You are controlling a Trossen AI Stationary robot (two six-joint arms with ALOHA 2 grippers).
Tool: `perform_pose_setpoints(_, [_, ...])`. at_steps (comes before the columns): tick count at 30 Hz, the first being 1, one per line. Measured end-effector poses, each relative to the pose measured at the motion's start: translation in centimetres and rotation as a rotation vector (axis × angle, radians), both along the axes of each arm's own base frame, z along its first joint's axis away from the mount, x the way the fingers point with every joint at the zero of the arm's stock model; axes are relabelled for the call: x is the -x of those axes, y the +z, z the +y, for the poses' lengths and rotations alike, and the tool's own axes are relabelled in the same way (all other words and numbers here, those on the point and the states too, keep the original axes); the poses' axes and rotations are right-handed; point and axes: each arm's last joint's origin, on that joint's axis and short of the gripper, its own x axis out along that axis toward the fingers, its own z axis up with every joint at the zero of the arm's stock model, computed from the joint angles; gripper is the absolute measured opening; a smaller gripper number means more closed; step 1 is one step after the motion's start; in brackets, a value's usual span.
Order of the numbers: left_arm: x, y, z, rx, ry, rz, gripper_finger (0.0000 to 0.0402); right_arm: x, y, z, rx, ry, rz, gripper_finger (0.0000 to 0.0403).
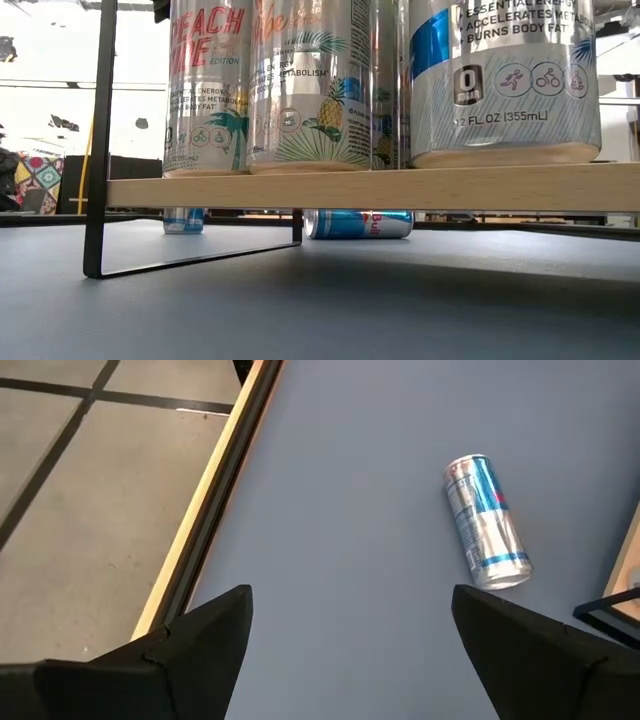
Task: Place canned beverage on shelf
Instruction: Put the top blue soda can on the shelf
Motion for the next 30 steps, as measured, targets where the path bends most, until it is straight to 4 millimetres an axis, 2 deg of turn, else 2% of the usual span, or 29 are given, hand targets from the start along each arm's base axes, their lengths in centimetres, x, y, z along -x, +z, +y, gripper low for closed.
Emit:
perform_pose_setpoints(4, [0.0, 0.0, 0.0, 0.009, 0.007, -0.003, 0.033, 1.0, -1.2, 3.7, -0.058, -0.026, 0.002, 0.0196])
perform_pose_setpoints(12, [-0.3, 0.0, -0.4, 0.01, -0.008, -0.006, 0.033, 1.4, -4.9, 11.9, -0.151, -0.128, -0.007, 0.0196])
perform_pose_setpoints(19, [-0.9, 0.4, -0.8, 0.018, -0.006, -0.053, 0.033, 0.2, -9.6, 18.5, -0.181, -0.162, -0.002, 0.02])
perform_pose_setpoints(24, [-1.3, 0.7, -1.0, 0.002, 0.023, -0.091, 0.033, -1.4, -11.6, 21.7, -0.174, -0.105, -0.046, 0.02])
perform_pose_setpoints(30, [-1.5, 0.9, -1.0, 0.012, 0.054, -0.113, 0.033, -3.0, -12.2, 23.4, -0.052, 0.018, -0.096, 0.02])
